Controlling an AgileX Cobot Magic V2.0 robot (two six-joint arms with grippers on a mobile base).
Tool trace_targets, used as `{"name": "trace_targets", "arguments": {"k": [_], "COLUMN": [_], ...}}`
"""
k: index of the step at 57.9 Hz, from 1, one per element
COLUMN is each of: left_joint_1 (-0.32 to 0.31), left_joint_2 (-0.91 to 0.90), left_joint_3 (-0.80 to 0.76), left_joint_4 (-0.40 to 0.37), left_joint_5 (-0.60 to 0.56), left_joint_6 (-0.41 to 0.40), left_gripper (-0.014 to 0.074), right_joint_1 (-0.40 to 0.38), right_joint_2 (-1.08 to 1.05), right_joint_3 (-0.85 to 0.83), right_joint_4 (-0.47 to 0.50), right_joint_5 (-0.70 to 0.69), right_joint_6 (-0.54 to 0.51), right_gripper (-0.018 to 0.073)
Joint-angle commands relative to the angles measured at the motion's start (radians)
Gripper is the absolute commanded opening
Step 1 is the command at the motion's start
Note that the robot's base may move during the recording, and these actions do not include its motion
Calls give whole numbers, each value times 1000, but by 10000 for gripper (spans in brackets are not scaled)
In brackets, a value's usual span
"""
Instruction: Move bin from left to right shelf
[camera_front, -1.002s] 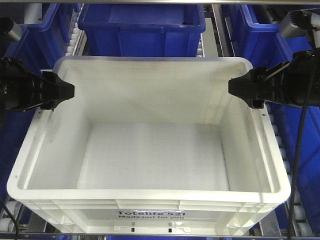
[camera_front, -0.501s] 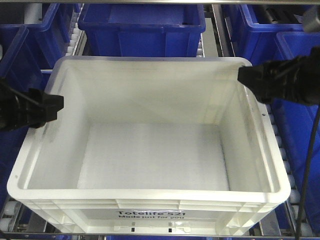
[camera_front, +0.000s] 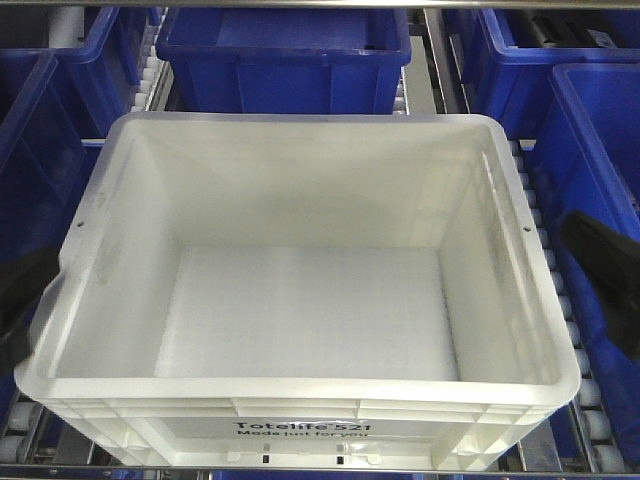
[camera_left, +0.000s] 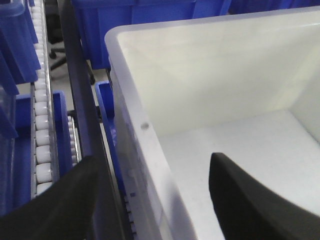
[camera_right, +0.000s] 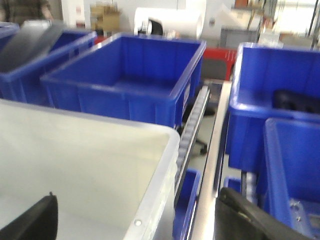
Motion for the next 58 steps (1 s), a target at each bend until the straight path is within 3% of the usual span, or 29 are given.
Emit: {"name": "trace_targets", "arguments": {"k": [1,12,19,58], "left_joint_1": [-5,-5,-5,-5], "left_joint_2": [-113,-422,-522,-535], "left_joint_3": [39,117,126,132], "left_joint_4": [-14,-27,-20,-20], "left_joint_5": [-61,-67,-1,34], "left_joint_6": [10,6,6,6], "left_gripper": [460,460,460,460], "right_joint_1": [0,0,0,0], "right_joint_2": [-133,-427,-525,-513], "right_joint_3": [45,162,175,192], "right_joint_4": [10,4,-4,-33], "right_joint_5": [-68,33,34,39], "right_joint_6": [-26,-26,-28,-40], "right_gripper": [586,586,586,586]}}
